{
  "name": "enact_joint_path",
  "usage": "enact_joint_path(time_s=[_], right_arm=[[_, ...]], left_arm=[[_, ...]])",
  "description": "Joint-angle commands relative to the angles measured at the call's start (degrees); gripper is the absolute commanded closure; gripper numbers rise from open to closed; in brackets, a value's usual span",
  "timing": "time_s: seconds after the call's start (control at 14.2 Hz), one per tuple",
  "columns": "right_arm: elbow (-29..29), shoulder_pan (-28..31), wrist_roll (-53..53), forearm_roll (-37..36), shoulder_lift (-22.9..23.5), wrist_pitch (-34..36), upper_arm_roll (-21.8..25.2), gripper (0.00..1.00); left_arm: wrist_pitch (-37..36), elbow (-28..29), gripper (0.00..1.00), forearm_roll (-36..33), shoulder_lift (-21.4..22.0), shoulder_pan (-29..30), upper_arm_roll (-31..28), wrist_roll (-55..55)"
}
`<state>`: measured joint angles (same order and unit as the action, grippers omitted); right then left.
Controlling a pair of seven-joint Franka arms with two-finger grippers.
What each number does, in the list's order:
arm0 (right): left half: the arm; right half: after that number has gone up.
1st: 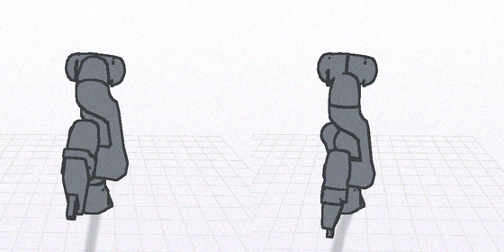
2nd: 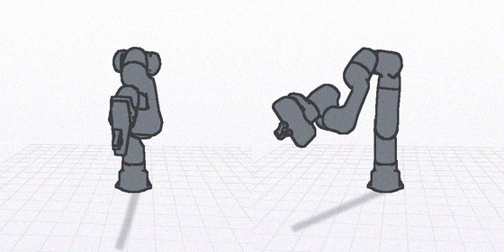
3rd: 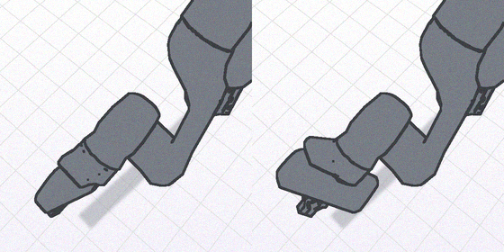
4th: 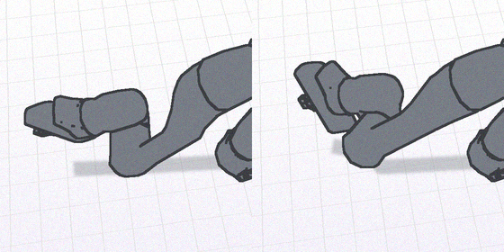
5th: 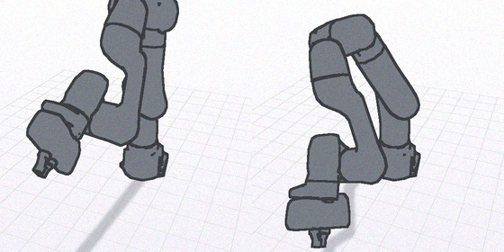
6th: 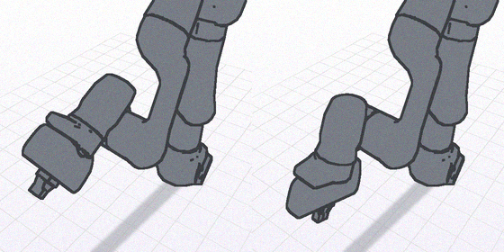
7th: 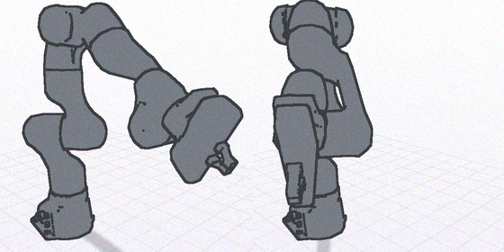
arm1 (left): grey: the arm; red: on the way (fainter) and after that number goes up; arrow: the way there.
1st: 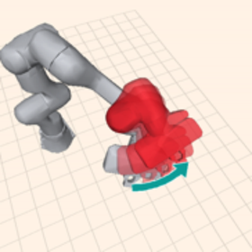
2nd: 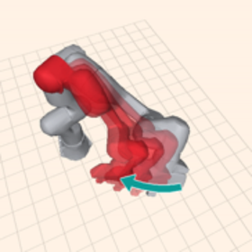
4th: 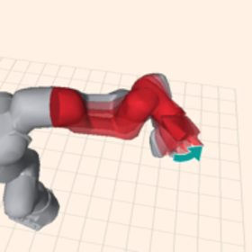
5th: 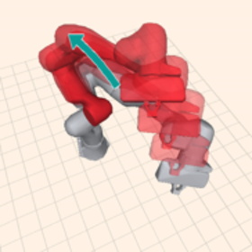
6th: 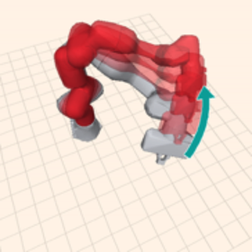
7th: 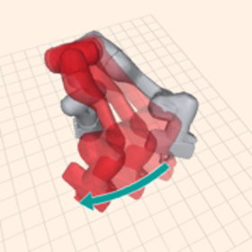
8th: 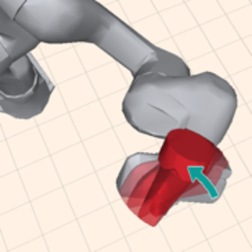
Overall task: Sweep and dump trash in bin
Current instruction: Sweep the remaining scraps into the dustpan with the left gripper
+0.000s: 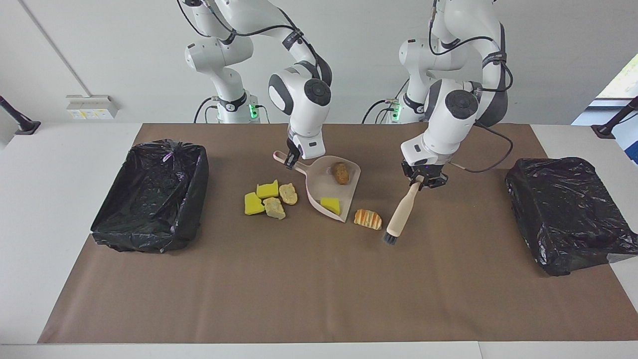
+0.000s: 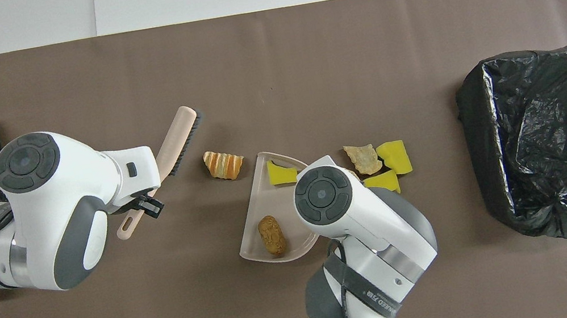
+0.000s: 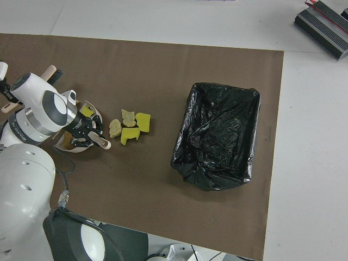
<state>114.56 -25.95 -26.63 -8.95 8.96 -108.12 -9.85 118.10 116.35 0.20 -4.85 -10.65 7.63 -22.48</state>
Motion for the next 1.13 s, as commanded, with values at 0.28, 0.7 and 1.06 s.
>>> enact_joint_path(time_s=[0.28, 0.7, 1.06], right_arm=[[0.8, 0.3, 0.3, -0.1, -0.7, 1.0, -0.4, 1.00], [0.9, 0.3, 0.3, -0.1, -0.7, 1.2, -0.4, 1.00], [0.9, 0.3, 0.3, -0.1, -0.7, 1.2, -0.4, 1.00]], left_arm=[[2.6, -1.4, 1.00, -10.9, -3.8, 0.4, -0.1, -11.1], [-10.1, 2.3, 1.00, -10.9, -1.0, -4.0, 0.5, -10.7], [-16.1, 2.2, 1.00, -8.1, 2.1, -11.6, 2.6, -5.0]])
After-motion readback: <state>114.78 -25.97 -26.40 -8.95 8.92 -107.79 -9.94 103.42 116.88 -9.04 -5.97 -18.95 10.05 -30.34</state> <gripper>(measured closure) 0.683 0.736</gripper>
